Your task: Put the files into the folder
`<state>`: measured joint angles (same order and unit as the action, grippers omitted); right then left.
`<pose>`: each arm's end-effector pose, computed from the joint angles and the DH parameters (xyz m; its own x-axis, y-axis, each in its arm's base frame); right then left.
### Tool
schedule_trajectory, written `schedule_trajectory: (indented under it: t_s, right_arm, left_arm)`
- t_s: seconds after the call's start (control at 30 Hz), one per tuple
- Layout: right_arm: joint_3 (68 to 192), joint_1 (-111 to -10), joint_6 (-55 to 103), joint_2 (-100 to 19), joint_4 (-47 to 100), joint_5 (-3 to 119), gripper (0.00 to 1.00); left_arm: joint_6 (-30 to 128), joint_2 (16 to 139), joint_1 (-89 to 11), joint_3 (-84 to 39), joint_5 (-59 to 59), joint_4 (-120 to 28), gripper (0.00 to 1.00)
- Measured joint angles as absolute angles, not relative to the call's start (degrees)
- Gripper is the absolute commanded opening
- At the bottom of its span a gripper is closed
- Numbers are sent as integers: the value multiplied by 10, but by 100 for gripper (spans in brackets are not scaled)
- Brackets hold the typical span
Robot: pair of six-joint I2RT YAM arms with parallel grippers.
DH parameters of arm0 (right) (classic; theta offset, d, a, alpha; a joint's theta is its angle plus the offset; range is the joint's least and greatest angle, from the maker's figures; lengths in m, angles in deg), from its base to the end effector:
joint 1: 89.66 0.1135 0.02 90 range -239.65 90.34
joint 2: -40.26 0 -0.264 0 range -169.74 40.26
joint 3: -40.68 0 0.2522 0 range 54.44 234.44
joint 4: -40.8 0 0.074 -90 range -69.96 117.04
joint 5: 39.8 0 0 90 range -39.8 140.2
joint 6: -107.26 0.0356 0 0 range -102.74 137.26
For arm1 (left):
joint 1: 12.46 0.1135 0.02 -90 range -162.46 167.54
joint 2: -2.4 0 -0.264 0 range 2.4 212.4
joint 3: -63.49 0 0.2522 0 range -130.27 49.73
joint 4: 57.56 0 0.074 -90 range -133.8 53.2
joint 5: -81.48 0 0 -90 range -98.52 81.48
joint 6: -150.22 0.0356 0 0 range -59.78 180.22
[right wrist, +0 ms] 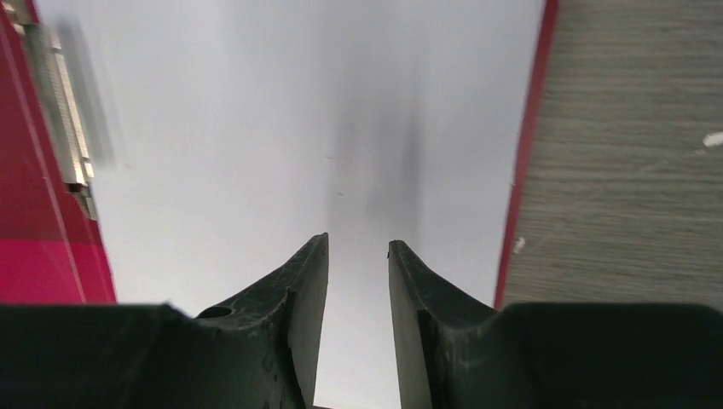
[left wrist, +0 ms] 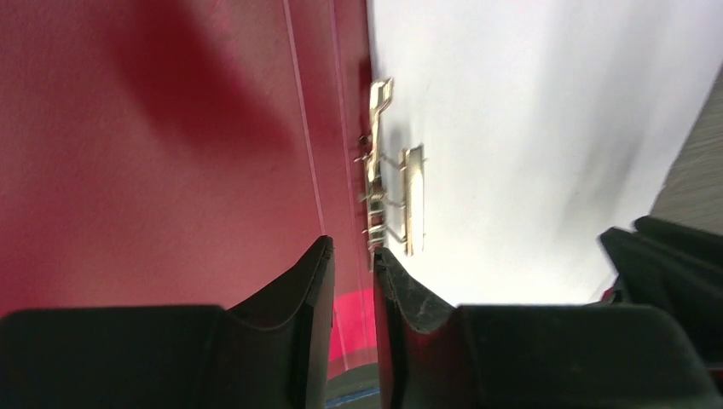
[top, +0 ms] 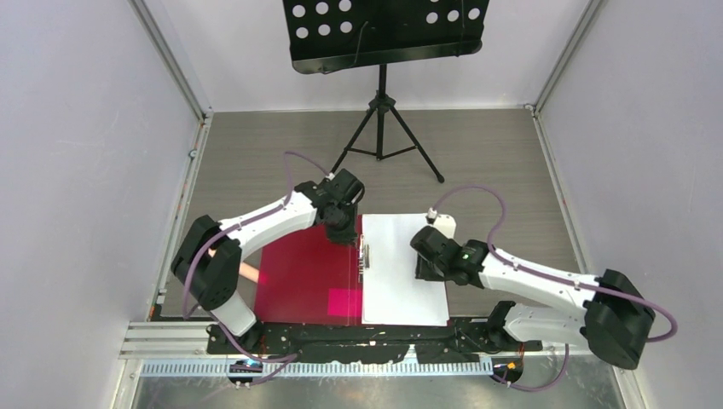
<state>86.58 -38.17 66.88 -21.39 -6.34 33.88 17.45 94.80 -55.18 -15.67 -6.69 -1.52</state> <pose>0.1241 0.1398 0.1811 -0.8704 0.0803 -0.4858 -0.0127 0.9826 0.1851 0.2309 -0.2148 0.2170 -0.9705 -0.0276 -0.2394 0.0372 0.9643 -0.2622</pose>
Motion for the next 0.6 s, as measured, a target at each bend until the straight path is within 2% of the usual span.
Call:
schedule_trajectory:
  t_s: [0.17, 0.27, 0.47, 0.6]
  right_arm:
    - [915, -364, 670, -290, -12, 332, 32]
    - [927, -362, 670, -338, 17, 332, 27]
    - [946, -362, 673, -421, 56, 336, 25]
    - [958, -362, 678, -443, 85, 343, 24]
  left_arm:
    - [178, 992, -534, -196, -47, -28, 33]
    - [186, 1022, -525, -219, -36, -30, 35]
    - [197, 1066, -511, -254, -13, -42, 21]
    - [207, 1087, -504, -274, 2, -49, 17]
